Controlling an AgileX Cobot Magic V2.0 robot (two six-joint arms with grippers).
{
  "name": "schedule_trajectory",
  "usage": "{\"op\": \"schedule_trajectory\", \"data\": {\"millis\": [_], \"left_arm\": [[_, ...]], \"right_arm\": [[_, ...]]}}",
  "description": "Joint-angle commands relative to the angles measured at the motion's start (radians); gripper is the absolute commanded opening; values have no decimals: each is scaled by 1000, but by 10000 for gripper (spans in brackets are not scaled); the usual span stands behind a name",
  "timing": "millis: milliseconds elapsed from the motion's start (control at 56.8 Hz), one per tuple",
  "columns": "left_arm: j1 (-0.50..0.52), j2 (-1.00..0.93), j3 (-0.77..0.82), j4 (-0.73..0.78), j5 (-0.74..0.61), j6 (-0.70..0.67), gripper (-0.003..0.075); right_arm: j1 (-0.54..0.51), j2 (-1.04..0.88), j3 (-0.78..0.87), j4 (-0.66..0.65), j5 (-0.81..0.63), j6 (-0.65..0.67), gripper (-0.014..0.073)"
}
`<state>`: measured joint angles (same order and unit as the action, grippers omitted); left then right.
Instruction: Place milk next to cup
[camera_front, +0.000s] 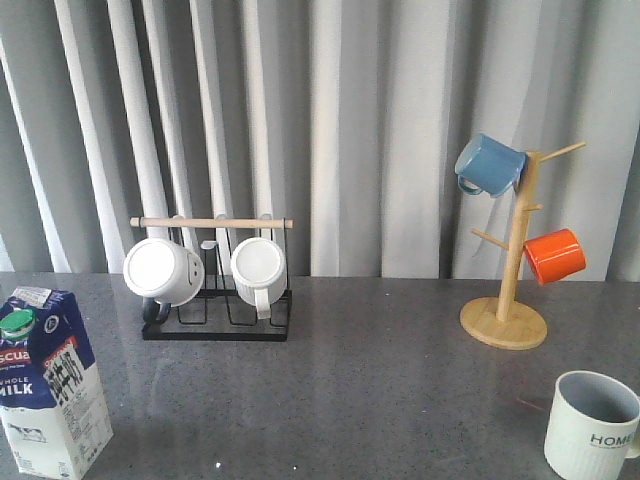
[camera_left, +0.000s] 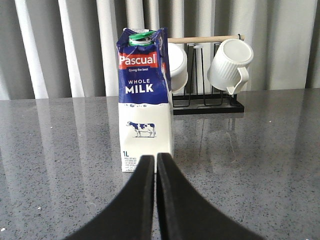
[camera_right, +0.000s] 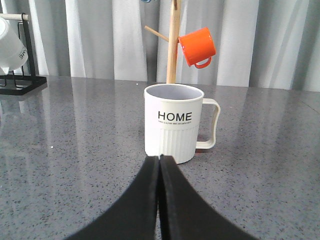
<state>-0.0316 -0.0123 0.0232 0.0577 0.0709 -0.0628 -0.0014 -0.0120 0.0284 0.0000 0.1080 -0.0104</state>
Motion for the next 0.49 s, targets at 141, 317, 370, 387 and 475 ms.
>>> {"op": "schedule_trajectory", "data": {"millis": [141, 317, 370, 387, 475], "left_arm": [[1, -11, -20, -3, -71, -4, -6], [1, -11, -20, -3, -71, -4, -6], [1, -11, -20, -3, -71, -4, -6], [1, -11, -20, -3, -71, -4, -6], [1, -11, -20, -3, -71, -4, -6]], "right_arm": [[-3, -14, 9, 0, -66, 1, -8], [-3, -14, 9, 0, -66, 1, -8], [-3, -14, 9, 0, -66, 1, -8], [-3, -14, 9, 0, -66, 1, -8], [15, -14, 9, 0, -65, 1, -8]]}}
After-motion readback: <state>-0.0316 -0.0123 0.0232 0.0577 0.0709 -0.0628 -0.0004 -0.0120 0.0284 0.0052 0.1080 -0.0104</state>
